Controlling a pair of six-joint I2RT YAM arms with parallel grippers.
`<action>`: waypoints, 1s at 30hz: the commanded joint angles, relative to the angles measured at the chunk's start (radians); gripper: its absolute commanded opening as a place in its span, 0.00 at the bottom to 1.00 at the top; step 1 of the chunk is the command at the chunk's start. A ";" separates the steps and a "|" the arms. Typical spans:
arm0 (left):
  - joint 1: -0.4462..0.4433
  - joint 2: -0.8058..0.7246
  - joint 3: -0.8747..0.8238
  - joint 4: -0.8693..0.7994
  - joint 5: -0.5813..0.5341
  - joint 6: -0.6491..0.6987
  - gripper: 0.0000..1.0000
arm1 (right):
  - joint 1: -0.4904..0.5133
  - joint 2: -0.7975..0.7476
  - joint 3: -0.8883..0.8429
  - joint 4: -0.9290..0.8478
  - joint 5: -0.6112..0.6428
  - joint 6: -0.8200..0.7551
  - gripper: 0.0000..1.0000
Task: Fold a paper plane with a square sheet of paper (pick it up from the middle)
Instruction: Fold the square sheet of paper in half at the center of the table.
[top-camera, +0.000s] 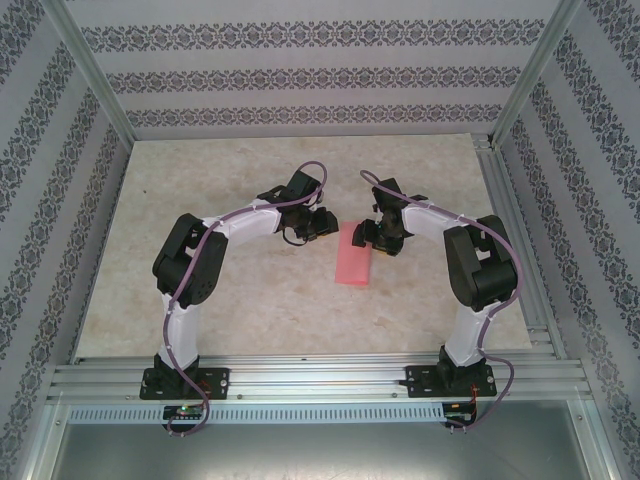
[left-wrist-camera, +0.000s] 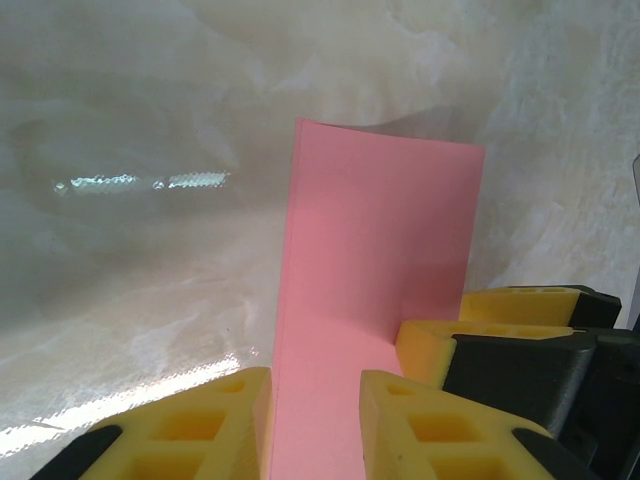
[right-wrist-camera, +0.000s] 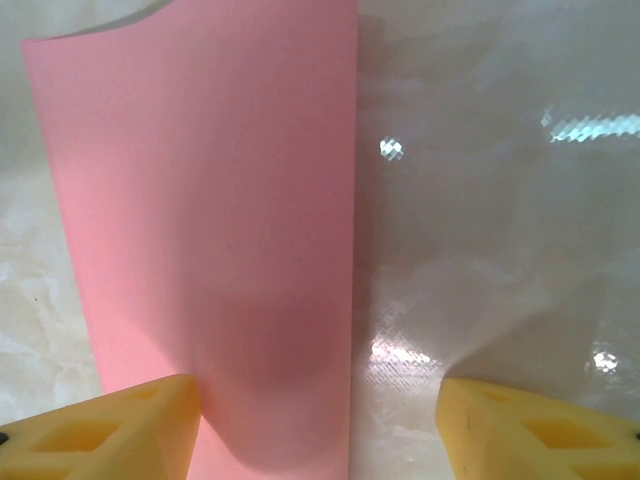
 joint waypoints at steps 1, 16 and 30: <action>-0.017 -0.009 0.023 0.018 -0.036 -0.006 0.31 | 0.007 0.044 -0.009 0.036 -0.011 -0.046 0.66; -0.018 0.016 0.027 0.094 0.045 -0.043 0.28 | -0.006 0.060 -0.004 0.024 0.019 -0.011 0.66; -0.021 0.021 0.035 0.084 0.046 -0.041 0.28 | -0.009 0.033 -0.031 0.089 -0.008 0.054 0.66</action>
